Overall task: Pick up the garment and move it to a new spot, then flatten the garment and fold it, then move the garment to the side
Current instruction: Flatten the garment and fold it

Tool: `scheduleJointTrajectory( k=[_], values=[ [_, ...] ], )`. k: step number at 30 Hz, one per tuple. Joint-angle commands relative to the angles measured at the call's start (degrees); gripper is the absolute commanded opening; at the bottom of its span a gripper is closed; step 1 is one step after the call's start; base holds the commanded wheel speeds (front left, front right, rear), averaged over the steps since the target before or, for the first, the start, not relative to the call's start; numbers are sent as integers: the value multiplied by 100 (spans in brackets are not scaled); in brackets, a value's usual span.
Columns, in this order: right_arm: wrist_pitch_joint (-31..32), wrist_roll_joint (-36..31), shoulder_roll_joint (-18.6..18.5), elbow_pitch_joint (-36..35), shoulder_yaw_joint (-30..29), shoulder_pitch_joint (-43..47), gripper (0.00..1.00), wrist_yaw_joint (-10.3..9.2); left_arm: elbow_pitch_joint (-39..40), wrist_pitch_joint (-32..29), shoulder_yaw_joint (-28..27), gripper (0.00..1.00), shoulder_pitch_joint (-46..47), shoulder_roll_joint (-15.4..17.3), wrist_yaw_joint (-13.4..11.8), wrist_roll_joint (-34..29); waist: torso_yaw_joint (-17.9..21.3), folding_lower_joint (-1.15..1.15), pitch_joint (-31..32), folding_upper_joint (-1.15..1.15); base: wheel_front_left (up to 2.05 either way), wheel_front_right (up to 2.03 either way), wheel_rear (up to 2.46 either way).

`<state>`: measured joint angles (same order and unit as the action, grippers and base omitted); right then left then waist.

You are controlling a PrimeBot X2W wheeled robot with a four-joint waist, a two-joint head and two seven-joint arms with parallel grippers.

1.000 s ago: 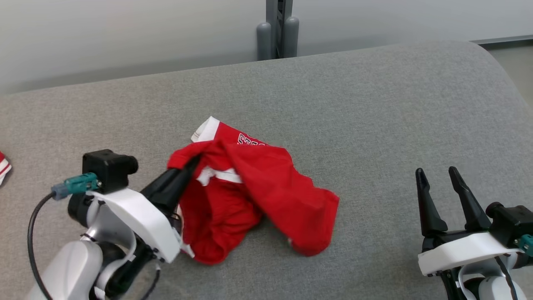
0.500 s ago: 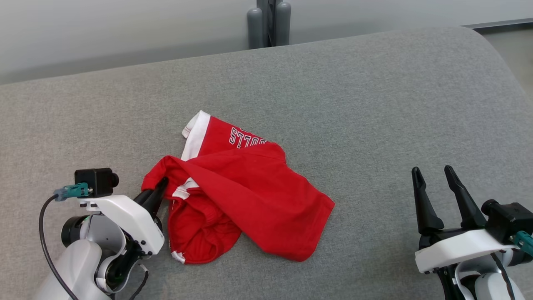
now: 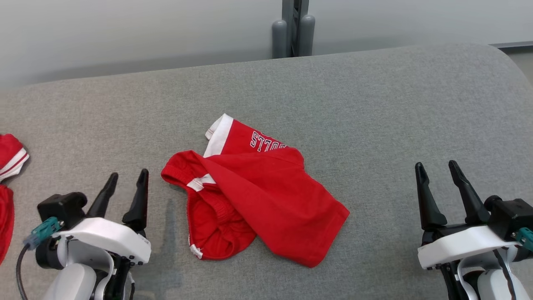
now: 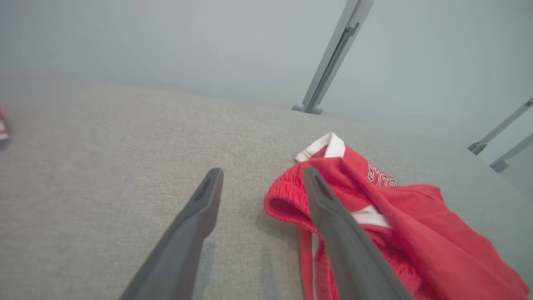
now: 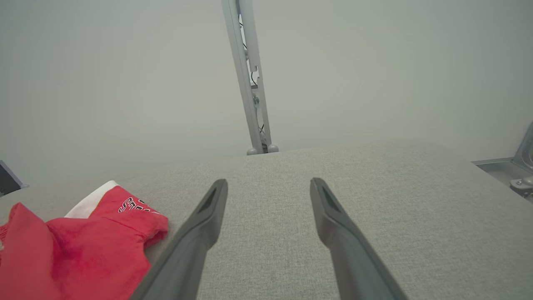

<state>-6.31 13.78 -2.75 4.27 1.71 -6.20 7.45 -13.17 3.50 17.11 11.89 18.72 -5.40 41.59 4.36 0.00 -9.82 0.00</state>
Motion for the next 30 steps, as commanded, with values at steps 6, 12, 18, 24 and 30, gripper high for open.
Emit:
scheduleJointTrajectory(
  k=[6, 12, 18, 24, 30],
  values=[
    [53, -140, -33, -153, -113, 26, 100, 7, 766, 601, -208, 100, -339, 102, -342, -313, -214, 0, 118, 0, 0, 0, 0],
    [154, -257, -33, -290, -130, 98, 100, 7, 1352, 919, -236, 100, -559, 303, -632, -838, -322, 0, 296, 0, 0, 0, 0],
    [258, -293, -34, -392, -86, 250, 100, 7, 1765, 827, -100, 100, -755, 430, -909, -1188, -356, 0, 417, 0, 0, 0, 0],
    [323, -308, -33, -457, -91, 313, 100, 7, 1909, 670, -51, 100, -827, 472, -1009, -1230, -377, 0, 423, 0, 0, 0, 0],
    [612, -620, -50, -414, 491, 188, 100, 7, 1928, 620, -45, 100, -822, 489, -1027, -1178, -415, 0, 360, 0, 0, 0, 0]
  ],
)
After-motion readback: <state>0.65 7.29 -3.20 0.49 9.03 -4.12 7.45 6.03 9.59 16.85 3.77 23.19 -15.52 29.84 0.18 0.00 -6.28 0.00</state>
